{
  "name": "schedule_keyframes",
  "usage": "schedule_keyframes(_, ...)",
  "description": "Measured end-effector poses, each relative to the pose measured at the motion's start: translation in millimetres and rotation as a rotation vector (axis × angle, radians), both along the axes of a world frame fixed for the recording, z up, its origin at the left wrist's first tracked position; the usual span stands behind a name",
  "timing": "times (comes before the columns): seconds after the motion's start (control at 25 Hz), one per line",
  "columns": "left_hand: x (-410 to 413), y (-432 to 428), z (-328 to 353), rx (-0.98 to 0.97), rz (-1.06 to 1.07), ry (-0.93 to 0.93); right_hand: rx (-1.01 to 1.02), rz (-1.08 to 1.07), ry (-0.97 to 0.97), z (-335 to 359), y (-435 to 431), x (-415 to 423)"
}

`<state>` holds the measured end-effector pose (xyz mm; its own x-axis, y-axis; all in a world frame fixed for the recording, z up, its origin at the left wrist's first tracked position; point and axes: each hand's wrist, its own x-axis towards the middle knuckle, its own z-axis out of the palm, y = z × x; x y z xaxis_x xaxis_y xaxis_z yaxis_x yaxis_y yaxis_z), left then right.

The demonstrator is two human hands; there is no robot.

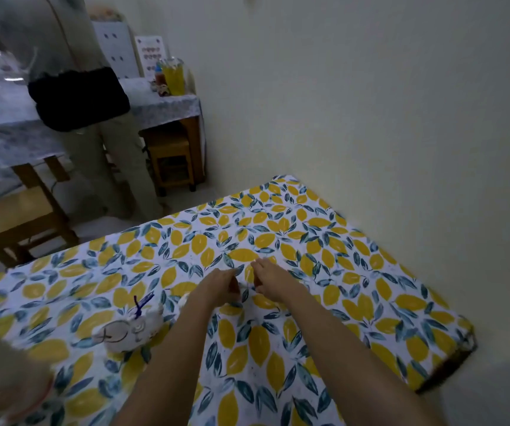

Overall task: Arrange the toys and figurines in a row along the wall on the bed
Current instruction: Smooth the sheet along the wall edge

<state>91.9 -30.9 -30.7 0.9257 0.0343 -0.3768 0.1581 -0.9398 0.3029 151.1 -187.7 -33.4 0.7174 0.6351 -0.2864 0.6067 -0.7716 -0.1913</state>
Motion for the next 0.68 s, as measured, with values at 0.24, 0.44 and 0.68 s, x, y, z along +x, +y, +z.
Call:
schedule_keyframes(0.24, 38, -10, 2, -0.008, -0.028, -0.022, 0.043, -0.094, -0.031, 9, -7, 17)
schedule_keyframes(0.44, 116, -78, 40, -0.155, -0.076, -0.062, 0.177, -0.438, -0.034, 35, -105, 65)
schedule_keyframes(0.68, 197, -205, 43, -0.290, -0.244, -0.186, 0.230, -0.791, -0.137, 33, -231, 116)
